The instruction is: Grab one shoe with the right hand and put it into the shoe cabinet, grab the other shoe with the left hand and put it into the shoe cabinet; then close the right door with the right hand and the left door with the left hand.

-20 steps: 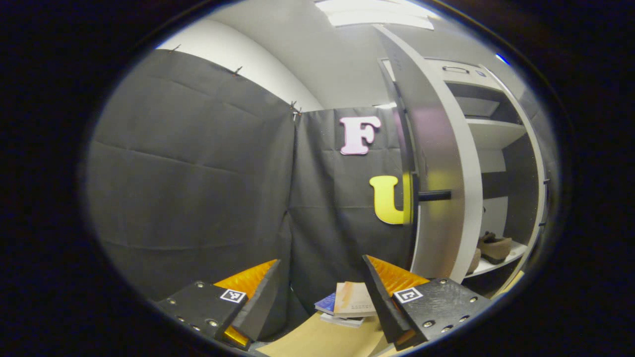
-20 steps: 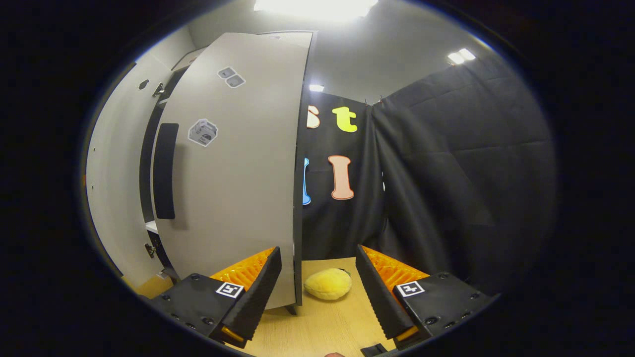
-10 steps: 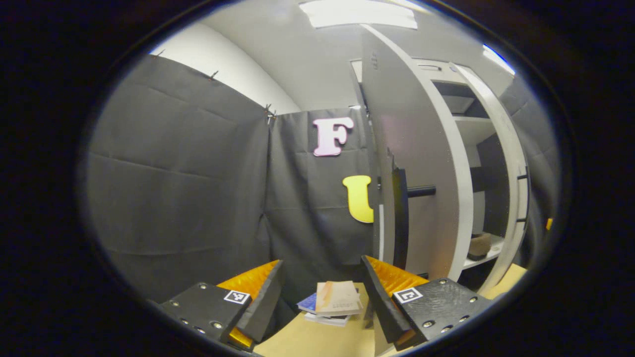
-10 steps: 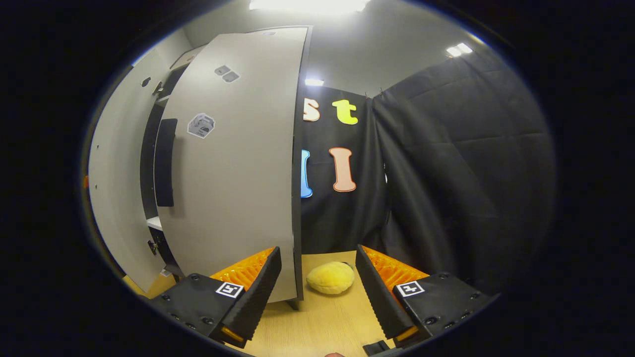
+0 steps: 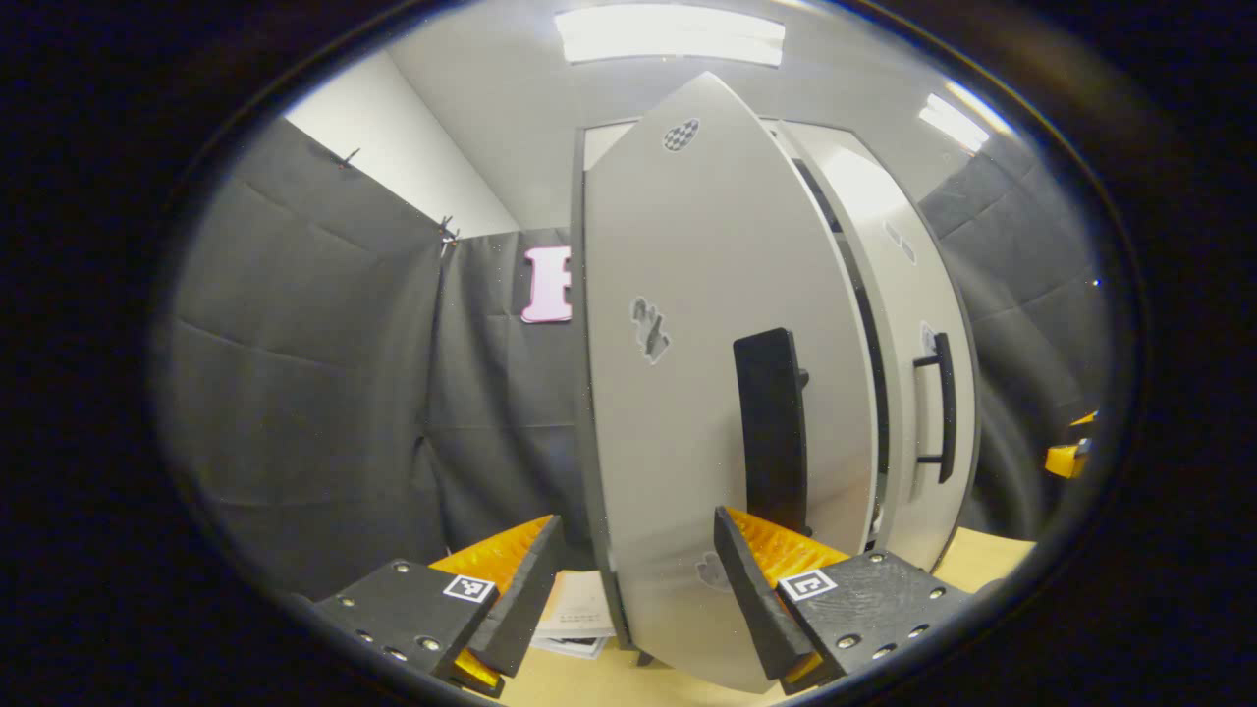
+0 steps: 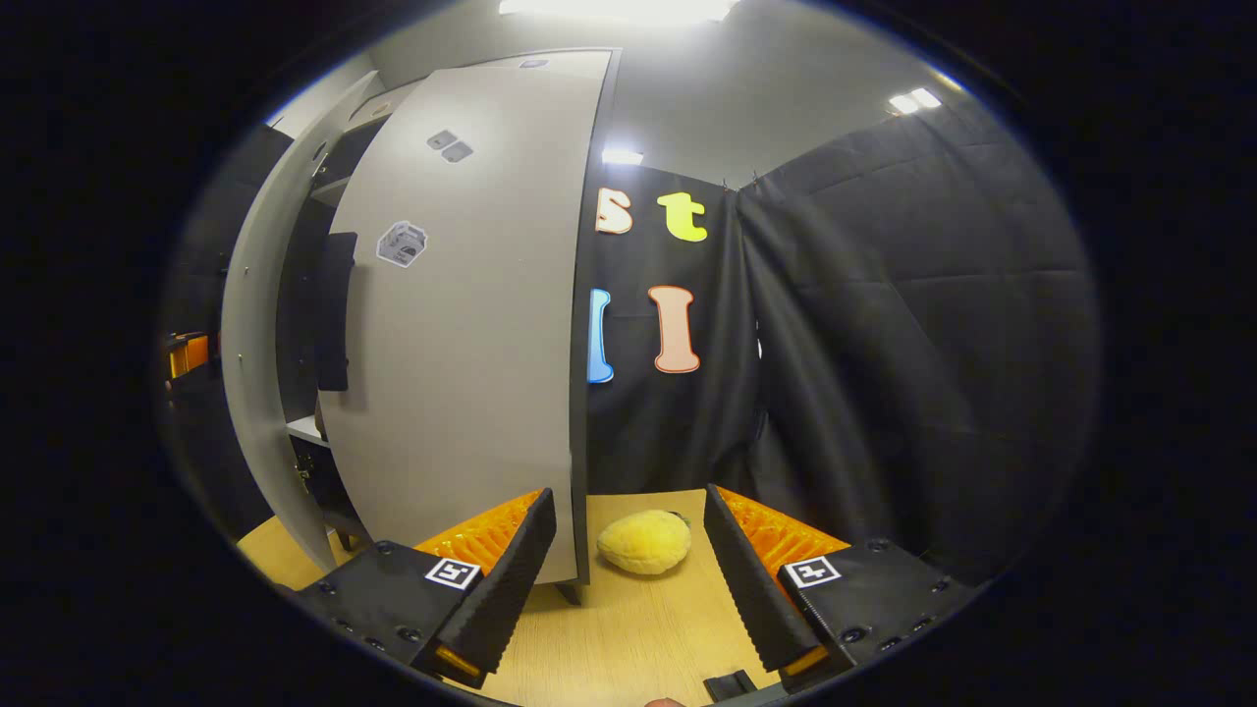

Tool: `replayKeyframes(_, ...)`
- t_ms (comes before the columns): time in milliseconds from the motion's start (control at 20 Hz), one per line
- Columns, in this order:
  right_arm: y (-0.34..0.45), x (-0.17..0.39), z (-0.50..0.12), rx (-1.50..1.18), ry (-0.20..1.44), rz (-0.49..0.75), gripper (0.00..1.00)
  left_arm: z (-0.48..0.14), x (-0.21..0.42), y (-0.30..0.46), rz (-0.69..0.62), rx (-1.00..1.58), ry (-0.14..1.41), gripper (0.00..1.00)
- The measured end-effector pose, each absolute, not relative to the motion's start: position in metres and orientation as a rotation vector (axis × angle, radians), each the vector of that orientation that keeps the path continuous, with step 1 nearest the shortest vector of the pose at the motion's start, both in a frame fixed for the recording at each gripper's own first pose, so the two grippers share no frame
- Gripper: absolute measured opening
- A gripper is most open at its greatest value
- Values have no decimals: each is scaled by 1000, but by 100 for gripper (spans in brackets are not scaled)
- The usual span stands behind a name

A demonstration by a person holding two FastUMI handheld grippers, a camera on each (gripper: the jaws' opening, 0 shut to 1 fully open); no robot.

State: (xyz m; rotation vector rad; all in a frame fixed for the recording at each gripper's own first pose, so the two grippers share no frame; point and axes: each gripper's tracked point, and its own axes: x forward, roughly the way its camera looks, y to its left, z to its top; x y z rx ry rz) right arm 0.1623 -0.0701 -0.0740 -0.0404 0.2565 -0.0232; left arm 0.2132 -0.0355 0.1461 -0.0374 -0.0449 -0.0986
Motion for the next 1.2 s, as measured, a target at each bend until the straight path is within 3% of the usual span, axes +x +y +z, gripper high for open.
replayKeyframes(500,-63,143,-68,-17,255,1,96,129,236,-59,-100,-130,6,95)
replayKeyframes(800,-39,138,-43,7,196,60,96,136,197,-25,-84,-119,-12,95)
replayKeyframes(950,-26,131,-30,37,164,100,94,137,170,-8,-73,-86,-10,89)
replayKeyframes(1200,-13,118,-18,58,124,144,96,134,133,10,-52,-72,-2,92)
